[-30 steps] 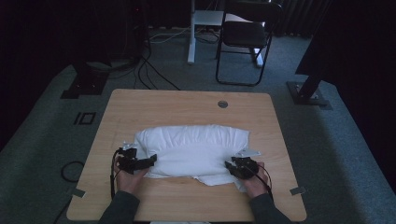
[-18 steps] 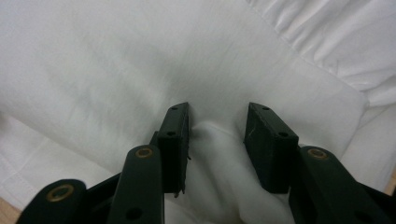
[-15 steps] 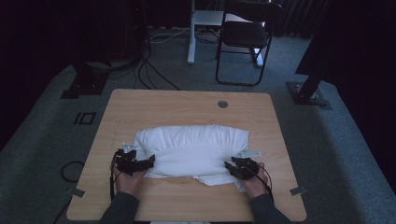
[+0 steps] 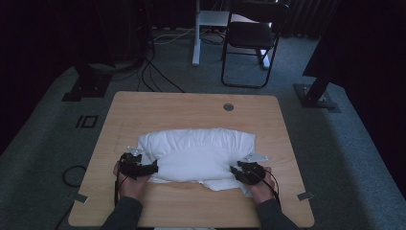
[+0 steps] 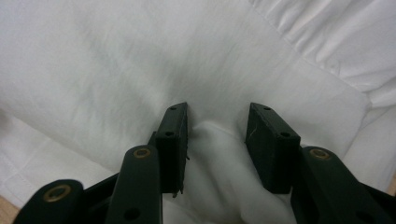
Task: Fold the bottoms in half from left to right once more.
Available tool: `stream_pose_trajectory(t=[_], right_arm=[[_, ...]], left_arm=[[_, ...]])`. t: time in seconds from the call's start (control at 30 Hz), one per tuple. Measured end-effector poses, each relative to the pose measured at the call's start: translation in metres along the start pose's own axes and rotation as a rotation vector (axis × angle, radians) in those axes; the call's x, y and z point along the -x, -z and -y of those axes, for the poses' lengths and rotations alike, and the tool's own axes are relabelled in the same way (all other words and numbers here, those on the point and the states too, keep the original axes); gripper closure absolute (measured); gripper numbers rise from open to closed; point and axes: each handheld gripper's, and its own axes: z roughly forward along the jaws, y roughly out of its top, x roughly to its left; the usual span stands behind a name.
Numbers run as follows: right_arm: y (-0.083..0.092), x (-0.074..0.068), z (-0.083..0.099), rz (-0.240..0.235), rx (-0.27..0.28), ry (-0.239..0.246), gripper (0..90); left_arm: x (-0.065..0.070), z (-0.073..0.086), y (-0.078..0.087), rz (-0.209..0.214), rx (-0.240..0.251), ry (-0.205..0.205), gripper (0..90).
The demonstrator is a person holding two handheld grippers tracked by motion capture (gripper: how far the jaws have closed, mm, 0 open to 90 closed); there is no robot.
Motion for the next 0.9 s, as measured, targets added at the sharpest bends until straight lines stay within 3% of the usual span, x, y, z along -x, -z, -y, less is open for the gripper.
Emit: stream_pose_trajectory(t=[0.07,0.13,0.17,0.2,0.23,0.3,0.33,0.43,0.53,0.67,0.73,0.9], right_arm=[[0.0,0.0,0.0,0.0,0.001,0.003,57.7],[0.0,0.0,0.0,0.001,0.002,0.004,57.6],[0.0,0.0,0.0,0.001,0.002,0.003,57.5],[0.0,-0.001,0.0,0.002,0.003,0.004,57.5],[0.0,-0.001,0.0,0.002,0.003,0.003,57.4],[0.0,-0.001,0.0,0.002,0.003,0.003,57.3],[0.0,-0.001,0.0,0.002,0.003,0.004,57.2],[0.0,-0.001,0.0,-0.002,0.0,0.006,56.4],[0.004,0.0,-0.003,-0.019,-0.003,0.002,53.7],[0.016,-0.004,-0.017,-0.035,0.076,0.022,51.4],[0.021,-0.009,-0.031,-0.058,0.132,0.033,49.9],[0.006,-0.025,-0.059,-0.099,0.145,0.073,49.5]], left_arm=[[0.003,0.0,0.003,0.014,0.002,-0.012,9.8],[0.006,-0.001,0.008,0.023,0.0,-0.019,25.6],[0.006,-0.001,0.01,0.034,0.006,-0.03,35.8],[0.006,0.0,0.011,0.039,0.013,-0.032,51.6],[0.004,0.0,0.011,0.056,0.018,-0.034,59.1],[-0.002,0.001,0.01,0.152,0.021,0.008,80.1],[-0.007,0.001,0.008,0.205,0.027,0.039,84.9],[-0.02,0.002,0.01,0.331,0.079,0.116,87.5],[-0.03,-0.003,0.023,0.418,0.161,0.151,87.7],[-0.032,-0.012,0.034,0.493,0.223,0.168,87.7],[-0.031,-0.016,0.036,0.494,0.242,0.157,87.7],[-0.026,-0.028,0.041,0.54,0.285,0.158,87.8]])
